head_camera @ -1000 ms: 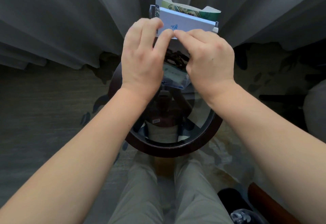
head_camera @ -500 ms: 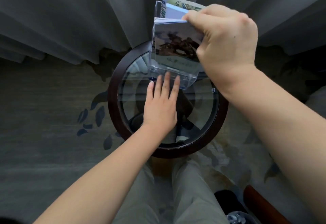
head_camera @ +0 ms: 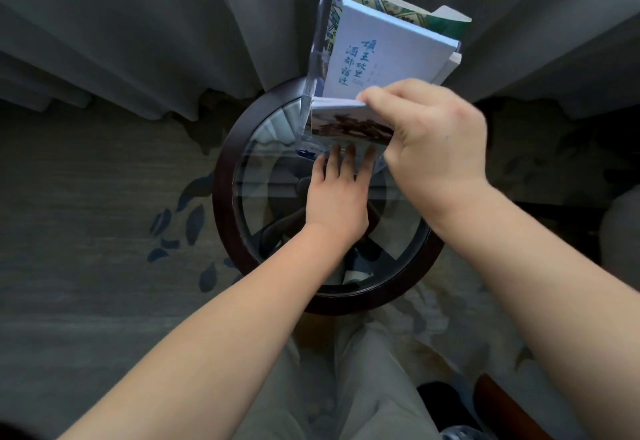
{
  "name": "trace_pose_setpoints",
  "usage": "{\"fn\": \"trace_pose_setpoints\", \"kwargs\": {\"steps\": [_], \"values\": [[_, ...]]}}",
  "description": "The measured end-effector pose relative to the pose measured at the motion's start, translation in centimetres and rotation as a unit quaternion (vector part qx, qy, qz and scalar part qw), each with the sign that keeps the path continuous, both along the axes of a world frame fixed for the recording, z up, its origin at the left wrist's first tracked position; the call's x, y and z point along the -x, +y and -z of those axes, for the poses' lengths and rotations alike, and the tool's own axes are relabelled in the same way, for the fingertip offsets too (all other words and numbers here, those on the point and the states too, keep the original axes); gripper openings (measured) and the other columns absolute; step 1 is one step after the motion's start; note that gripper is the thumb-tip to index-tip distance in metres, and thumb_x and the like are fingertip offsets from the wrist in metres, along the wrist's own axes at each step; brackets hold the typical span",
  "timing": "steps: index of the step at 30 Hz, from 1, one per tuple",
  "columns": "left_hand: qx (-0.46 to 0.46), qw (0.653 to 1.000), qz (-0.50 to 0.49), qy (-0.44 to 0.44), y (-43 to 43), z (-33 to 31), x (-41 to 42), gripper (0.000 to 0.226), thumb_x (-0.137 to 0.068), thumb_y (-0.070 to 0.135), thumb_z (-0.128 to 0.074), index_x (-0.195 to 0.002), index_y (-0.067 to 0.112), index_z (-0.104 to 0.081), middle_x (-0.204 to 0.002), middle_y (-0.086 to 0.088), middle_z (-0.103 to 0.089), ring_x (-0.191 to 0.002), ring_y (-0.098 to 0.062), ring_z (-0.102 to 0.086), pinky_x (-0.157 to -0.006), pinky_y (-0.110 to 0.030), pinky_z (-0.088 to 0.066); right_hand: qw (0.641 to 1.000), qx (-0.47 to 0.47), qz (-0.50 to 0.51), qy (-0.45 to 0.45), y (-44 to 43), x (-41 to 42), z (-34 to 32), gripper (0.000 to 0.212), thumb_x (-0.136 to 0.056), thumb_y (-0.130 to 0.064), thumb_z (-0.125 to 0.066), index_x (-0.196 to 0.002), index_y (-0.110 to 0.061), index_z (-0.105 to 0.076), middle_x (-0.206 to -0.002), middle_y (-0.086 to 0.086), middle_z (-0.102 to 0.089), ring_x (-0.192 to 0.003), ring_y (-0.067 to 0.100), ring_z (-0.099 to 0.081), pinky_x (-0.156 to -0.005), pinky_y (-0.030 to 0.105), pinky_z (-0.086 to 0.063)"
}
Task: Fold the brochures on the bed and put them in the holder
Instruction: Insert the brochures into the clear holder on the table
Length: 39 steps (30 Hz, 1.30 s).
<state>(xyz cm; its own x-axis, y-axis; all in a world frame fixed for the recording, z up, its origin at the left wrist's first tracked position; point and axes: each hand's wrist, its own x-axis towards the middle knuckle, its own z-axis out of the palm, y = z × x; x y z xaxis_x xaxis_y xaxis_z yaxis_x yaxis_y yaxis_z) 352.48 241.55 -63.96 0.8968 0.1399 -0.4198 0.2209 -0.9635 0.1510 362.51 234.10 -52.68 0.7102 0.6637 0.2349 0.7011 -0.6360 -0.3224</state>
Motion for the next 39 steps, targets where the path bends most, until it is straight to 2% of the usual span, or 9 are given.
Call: {"fn": "trace_pose_setpoints", "kwargs": {"steps": [5, 8, 10, 12, 15, 18, 22, 32, 39], "values": [[-0.001, 1.0, -0.015, 0.002, -0.1, 0.9, 0.3, 0.075, -0.102, 0.034, -0.04, -0.164, 0.014, -0.001, -0.171, -0.014, -0.01, -0.158, -0.037, -0.002, -0.127, -0.054, -0.006, 1.0, 0.003, 0.012, -0.011, -0.5, 2.4, 3.6, 0.037, -0.085, 0.004, -0.06, -0.115, -0.009, -0.078, -0.103, 0.009, -0.076, -0.081, 0.036, -0.068, -0.064, 0.04, -0.055], [0.009, 1.0, -0.026, -0.007, -0.6, 1.1, 1.0, 0.079, -0.103, 0.04, -0.041, -0.163, 0.014, 0.003, -0.172, -0.011, -0.007, -0.159, -0.034, 0.001, -0.127, -0.054, -0.009, 0.999, -0.012, 0.019, -0.024, -0.7, 3.2, 4.8, 0.034, -0.093, 0.004, -0.058, -0.122, -0.005, -0.074, -0.11, 0.012, -0.075, -0.096, 0.035, -0.07, -0.087, 0.045, -0.056], [0.017, 0.999, -0.034, -0.028, -0.8, 0.9, 1.4, 0.082, -0.101, 0.043, -0.044, -0.163, 0.014, 0.0, -0.172, -0.009, -0.009, -0.159, -0.033, -0.003, -0.127, -0.054, -0.012, 0.999, 0.024, 0.032, -0.03, -0.7, 3.9, 5.2, 0.039, -0.099, -0.002, -0.052, -0.135, -0.005, -0.066, -0.125, 0.012, -0.07, -0.118, 0.035, -0.065, -0.114, 0.053, -0.04], [0.024, 0.998, -0.042, -0.042, -0.9, 0.7, 1.5, 0.086, -0.099, 0.047, -0.047, -0.164, 0.016, -0.001, -0.172, -0.008, -0.01, -0.159, -0.031, -0.006, -0.127, -0.054, -0.014, 0.993, 0.102, 0.053, -0.023, -0.6, 4.9, 5.5, 0.051, -0.102, -0.012, -0.044, -0.152, -0.008, -0.048, -0.15, 0.011, -0.055, -0.144, 0.034, -0.045, -0.125, 0.059, -0.015], [0.015, 0.999, -0.039, -0.028, -0.5, 0.8, 1.3, 0.088, -0.098, 0.05, -0.045, -0.164, 0.021, 0.005, -0.173, -0.005, 0.0, -0.159, -0.028, 0.002, -0.128, -0.052, -0.009, 0.985, 0.162, 0.063, 0.006, -0.7, 6.0, 6.0, 0.067, -0.1, -0.019, -0.04, -0.163, -0.01, -0.021, -0.169, 0.009, -0.023, -0.158, 0.031, -0.015, -0.125, 0.059, 0.001], [-0.002, 0.999, -0.038, -0.018, 0.1, 1.1, 1.1, 0.086, -0.101, 0.05, -0.041, -0.163, 0.023, 0.012, -0.172, -0.002, 0.008, -0.159, -0.027, 0.009, -0.128, -0.052, -0.007, 0.984, 0.168, 0.065, 0.013, -0.9, 6.1, 6.1, 0.073, -0.097, -0.02, -0.042, -0.164, -0.009, -0.015, -0.172, 0.008, -0.011, -0.159, 0.029, -0.007, -0.125, 0.057, 0.002], [-0.018, 0.998, -0.049, -0.033, 1.3, 1.4, 1.1, 0.083, -0.104, 0.049, -0.037, -0.162, 0.024, 0.015, -0.171, 0.0, 0.017, -0.159, -0.028, 0.012, -0.127, -0.053, -0.009, 0.983, 0.175, 0.054, 0.019, -1.1, 5.2, 5.8, 0.082, -0.087, -0.014, -0.045, -0.163, -0.007, -0.017, -0.171, 0.01, -0.012, -0.159, 0.028, -0.007, -0.126, 0.056, 0.001], [-0.061, 0.995, -0.056, -0.061, 3.6, 1.5, 0.9, 0.1, -0.095, 0.044, -0.056, -0.162, 0.026, 0.015, -0.172, -0.001, 0.015, -0.158, -0.033, 0.01, -0.127, -0.052, -0.014, 0.987, 0.147, 0.0, 0.059, -1.6, 3.4, 5.0, 0.085, -0.076, -0.002, -0.033, -0.161, -0.002, -0.025, -0.169, 0.014, -0.022, -0.157, 0.031, -0.016, -0.128, 0.054, -0.012], [-0.082, 0.993, -0.051, -0.067, 4.3, 0.7, 0.8, 0.103, -0.094, 0.045, -0.057, -0.159, 0.024, 0.02, -0.168, -0.001, 0.025, -0.157, -0.034, 0.015, -0.127, -0.053, -0.014, 0.987, 0.136, -0.005, 0.083, -1.9, 3.5, 4.8, 0.086, -0.08, 0.011, -0.047, -0.161, 0.0, -0.02, -0.169, 0.016, -0.018, -0.158, 0.032, -0.013, -0.129, 0.046, -0.01]]}}
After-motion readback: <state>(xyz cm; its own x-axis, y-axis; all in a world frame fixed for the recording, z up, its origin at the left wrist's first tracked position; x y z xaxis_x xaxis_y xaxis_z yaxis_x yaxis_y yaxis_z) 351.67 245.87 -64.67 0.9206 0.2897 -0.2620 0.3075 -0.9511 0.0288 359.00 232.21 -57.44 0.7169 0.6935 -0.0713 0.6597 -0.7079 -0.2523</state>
